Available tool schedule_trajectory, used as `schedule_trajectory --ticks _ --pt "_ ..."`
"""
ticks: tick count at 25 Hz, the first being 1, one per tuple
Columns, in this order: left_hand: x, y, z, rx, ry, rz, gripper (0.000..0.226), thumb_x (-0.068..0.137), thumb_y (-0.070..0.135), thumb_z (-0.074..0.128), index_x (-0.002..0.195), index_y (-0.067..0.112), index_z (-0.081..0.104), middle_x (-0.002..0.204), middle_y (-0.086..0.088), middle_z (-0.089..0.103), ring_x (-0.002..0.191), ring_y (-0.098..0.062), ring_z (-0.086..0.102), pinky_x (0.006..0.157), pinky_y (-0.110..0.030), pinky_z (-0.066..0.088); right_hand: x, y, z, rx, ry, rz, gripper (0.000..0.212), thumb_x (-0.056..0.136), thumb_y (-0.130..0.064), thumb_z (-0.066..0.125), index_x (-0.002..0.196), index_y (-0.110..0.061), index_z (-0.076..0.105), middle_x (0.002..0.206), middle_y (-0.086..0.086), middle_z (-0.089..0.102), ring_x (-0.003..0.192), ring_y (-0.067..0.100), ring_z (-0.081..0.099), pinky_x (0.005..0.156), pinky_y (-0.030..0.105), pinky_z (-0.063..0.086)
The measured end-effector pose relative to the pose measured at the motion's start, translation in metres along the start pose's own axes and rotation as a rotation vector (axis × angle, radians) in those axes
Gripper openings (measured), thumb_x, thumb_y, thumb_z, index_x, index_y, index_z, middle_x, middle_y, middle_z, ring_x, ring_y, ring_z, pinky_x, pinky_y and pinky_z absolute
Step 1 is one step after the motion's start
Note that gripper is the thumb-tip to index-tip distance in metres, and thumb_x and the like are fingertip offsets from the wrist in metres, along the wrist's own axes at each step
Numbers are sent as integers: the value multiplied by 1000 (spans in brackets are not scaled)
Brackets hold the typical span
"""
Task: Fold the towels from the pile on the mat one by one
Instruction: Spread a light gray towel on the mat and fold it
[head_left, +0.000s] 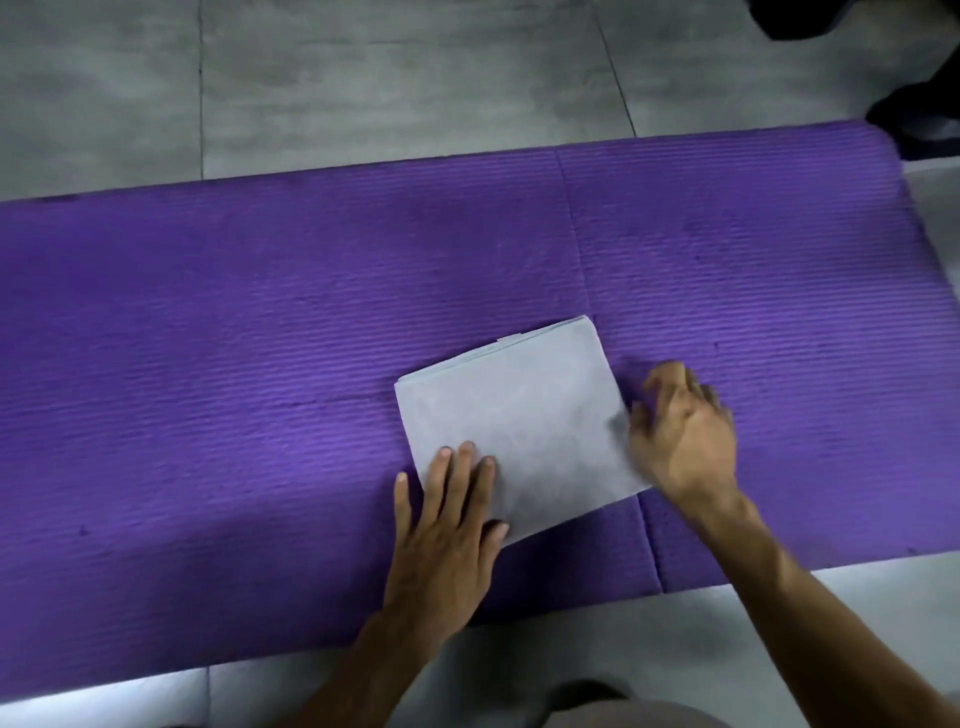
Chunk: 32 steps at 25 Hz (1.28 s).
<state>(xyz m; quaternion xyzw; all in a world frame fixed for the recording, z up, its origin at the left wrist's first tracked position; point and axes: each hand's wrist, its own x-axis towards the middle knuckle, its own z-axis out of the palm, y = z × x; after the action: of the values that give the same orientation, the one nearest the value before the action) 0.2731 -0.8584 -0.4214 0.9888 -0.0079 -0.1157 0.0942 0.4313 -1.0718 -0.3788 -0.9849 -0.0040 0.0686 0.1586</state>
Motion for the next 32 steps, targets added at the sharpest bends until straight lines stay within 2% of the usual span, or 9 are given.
schedule_trajectory --ticks 2,4,7,10,16,19,25,29,32 --pt "20 -6 -10 -3 35 3 60 98 50 31 151 22 31 160 -6 22 147 -29 22 116 -57 19 -21 -23 20 -35 137 -328 37 89 -29 42 117 -11 58 120 11 61 109 38 58 89 47 43" --pt "46 -22 -16 -11 35 -91 66 97 58 26 155 27 18 163 -7 11 150 -27 10 117 -56 12 -21 -47 43 -88 24 -472 51 98 -35 36 145 -17 43 153 10 39 141 34 35 113 50 30" --pt "74 -52 -24 -23 -118 -177 77 87 78 17 151 43 -7 162 -5 -14 149 -25 -12 116 -58 -4 19 -52 54 -147 -174 -365 60 101 -50 24 156 -33 9 165 1 3 151 29 2 122 49 8" --pt "78 -56 -31 1 -145 -182 82 85 81 15 152 40 -11 161 -5 -20 148 -27 -18 115 -58 -10 44 -34 62 -205 -254 -286 65 96 -65 14 153 -41 -7 165 -5 -8 151 29 -4 122 48 6" --pt "-10 -28 -6 16 86 297 71 96 49 43 152 8 26 160 -11 20 147 -27 22 110 -49 35 40 -33 65 -242 -138 -278 71 95 -64 12 156 -31 -1 165 3 -2 151 34 0 120 57 3" --pt "-35 -31 3 20 -15 255 67 90 32 52 149 6 33 158 -14 23 145 -29 27 103 -46 44 26 -40 54 -221 -11 -252 67 98 -50 31 157 -27 8 165 6 7 150 38 8 119 59 9" --pt "-19 -17 1 -37 78 380 71 74 8 45 144 16 43 154 -7 36 143 -26 32 107 -36 40 -66 12 51 -63 -16 -726 49 93 -39 52 134 -11 53 146 13 45 131 34 46 111 48 31" --pt "-22 -21 -7 -181 209 331 50 84 3 44 130 10 60 135 -5 59 131 -19 50 101 -32 47 -78 30 56 -173 -113 -718 61 86 -53 57 133 -14 54 145 8 46 137 29 40 118 48 21" --pt "-12 -21 -42 -478 307 180 32 85 15 54 113 12 71 116 -1 70 111 -12 62 91 -29 52 -72 25 45 -148 -43 -709 57 86 -45 60 134 -16 52 142 8 50 127 28 49 107 45 33"
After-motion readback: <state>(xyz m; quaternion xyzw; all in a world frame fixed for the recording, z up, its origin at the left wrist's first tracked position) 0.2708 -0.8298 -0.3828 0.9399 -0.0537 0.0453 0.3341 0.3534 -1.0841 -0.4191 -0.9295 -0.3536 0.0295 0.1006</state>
